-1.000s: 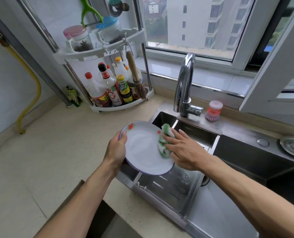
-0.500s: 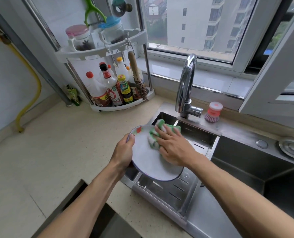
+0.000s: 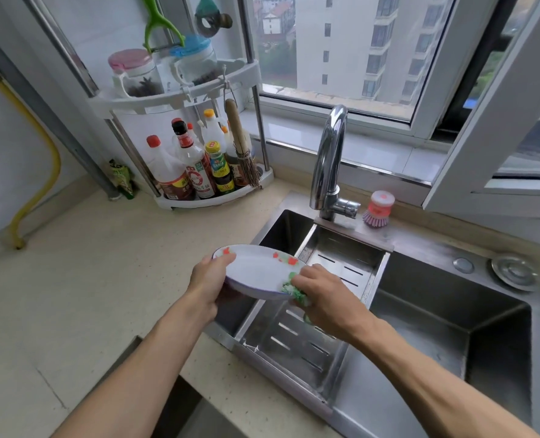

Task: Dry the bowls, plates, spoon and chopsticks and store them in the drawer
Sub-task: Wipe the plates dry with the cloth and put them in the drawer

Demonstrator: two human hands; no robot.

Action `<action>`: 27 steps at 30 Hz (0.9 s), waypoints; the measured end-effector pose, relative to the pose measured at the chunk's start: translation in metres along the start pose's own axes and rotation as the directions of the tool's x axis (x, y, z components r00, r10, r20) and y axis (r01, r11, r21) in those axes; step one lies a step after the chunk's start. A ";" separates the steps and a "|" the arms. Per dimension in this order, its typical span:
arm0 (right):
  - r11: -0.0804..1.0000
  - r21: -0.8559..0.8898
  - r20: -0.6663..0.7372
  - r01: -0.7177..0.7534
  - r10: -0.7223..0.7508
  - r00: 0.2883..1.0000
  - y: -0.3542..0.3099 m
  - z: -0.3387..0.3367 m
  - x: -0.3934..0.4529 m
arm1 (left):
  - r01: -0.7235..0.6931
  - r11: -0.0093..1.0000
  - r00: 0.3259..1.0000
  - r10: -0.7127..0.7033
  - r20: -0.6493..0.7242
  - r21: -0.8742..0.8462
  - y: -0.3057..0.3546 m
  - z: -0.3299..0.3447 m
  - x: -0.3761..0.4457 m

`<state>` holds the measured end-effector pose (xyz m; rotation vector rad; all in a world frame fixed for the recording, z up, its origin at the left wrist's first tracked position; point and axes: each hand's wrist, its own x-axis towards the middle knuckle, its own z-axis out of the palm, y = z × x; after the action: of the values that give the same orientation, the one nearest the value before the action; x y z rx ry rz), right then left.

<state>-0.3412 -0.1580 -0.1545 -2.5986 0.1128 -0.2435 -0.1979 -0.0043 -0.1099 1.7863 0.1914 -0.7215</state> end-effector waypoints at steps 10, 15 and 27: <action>0.942 0.307 0.074 -0.132 0.115 0.991 0.019 -0.036 0.005 | -0.802 -0.076 0.432 0.610 0.664 0.593 -0.018 -0.003 0.002; 0.792 0.556 -0.093 -0.253 0.362 0.928 0.023 -0.022 0.000 | -0.681 0.371 0.718 0.507 0.478 0.631 -0.010 0.012 -0.010; 0.619 0.720 -0.079 -0.314 0.522 0.849 0.005 0.007 0.023 | -0.562 0.688 0.824 0.418 0.381 0.459 -0.009 0.030 -0.037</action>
<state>-0.3169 -0.1620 -0.1596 -1.7023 0.6180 -0.3935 -0.2429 -0.0202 -0.1020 2.1342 -0.7358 -0.6223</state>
